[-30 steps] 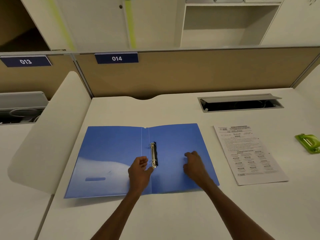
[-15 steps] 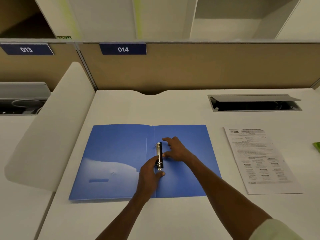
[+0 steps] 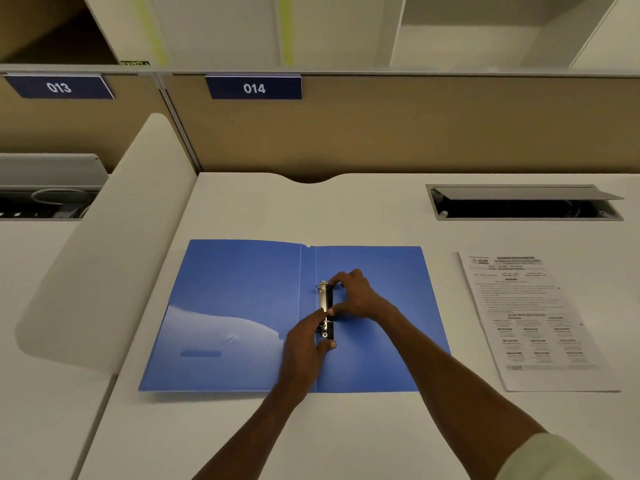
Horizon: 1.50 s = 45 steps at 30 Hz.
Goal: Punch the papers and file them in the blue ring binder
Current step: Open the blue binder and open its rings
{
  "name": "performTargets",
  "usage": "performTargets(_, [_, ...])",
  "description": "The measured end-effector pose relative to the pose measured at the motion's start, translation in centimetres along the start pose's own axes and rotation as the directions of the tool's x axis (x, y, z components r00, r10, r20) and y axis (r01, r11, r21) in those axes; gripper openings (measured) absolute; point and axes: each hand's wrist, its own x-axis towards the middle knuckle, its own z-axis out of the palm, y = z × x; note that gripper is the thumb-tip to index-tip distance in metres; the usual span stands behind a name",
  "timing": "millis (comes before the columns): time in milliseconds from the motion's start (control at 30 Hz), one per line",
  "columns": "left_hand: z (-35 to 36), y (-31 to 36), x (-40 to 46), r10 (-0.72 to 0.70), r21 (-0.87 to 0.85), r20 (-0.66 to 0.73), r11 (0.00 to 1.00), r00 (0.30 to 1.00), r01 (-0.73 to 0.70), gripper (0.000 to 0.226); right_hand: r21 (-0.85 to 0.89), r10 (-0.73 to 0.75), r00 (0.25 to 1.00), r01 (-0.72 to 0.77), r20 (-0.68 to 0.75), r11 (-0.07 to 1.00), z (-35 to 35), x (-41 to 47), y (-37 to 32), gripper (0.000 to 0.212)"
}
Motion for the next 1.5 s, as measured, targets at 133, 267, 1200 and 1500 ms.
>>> performTargets(133, [0.0,-0.1,-0.1,-0.013,-0.021,0.0,1.0,1.0,0.013,0.053,0.216,0.044,0.999,-0.044,0.008,0.975,-0.2,-0.1,-0.2,0.058])
performTargets(267, [0.0,-0.2,-0.2,-0.02,-0.015,0.001,1.0,1.0,0.02,0.052,0.467,0.093,0.995,-0.101,0.039,0.878,-0.3,-0.2,-0.4,0.042])
performTargets(1200, [0.0,0.5,-0.4,0.079,0.129,-0.127,0.99,0.989,-0.062,0.026,0.518,-0.01,0.999,0.026,-0.033,0.855,1.1,-2.1,1.1,0.021])
performTargets(1500, [-1.1,0.5,0.6,0.201,0.118,-0.111,0.975,0.973,-0.188,0.017,0.151,-0.161,0.987,0.158,0.01,0.976,1.8,-2.8,1.1,0.021])
